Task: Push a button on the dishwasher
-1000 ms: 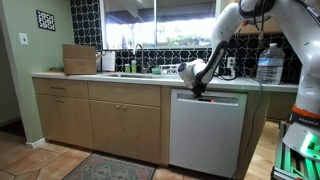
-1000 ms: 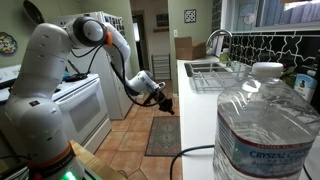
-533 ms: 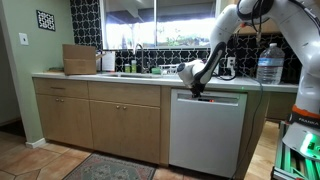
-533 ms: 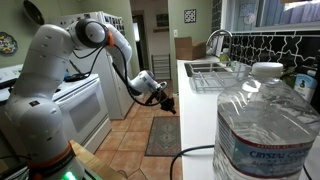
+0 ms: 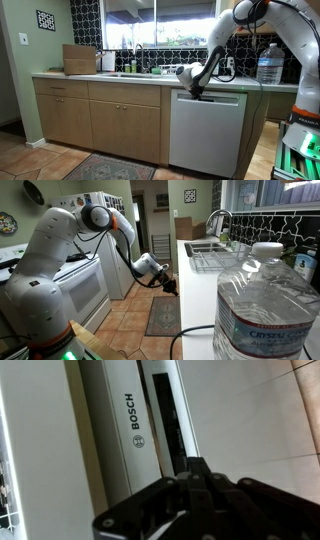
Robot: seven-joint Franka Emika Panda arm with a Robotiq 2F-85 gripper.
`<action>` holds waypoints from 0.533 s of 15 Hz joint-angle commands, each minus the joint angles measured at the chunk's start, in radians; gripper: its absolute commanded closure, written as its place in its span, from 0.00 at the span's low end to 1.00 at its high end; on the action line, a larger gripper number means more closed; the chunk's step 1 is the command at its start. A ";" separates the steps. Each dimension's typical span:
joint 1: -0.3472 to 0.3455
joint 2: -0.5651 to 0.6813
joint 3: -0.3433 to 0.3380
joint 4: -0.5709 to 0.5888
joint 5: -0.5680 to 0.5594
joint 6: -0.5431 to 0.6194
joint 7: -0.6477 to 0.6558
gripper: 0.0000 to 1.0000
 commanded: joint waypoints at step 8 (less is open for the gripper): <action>0.000 0.090 -0.023 0.096 -0.019 0.014 -0.037 1.00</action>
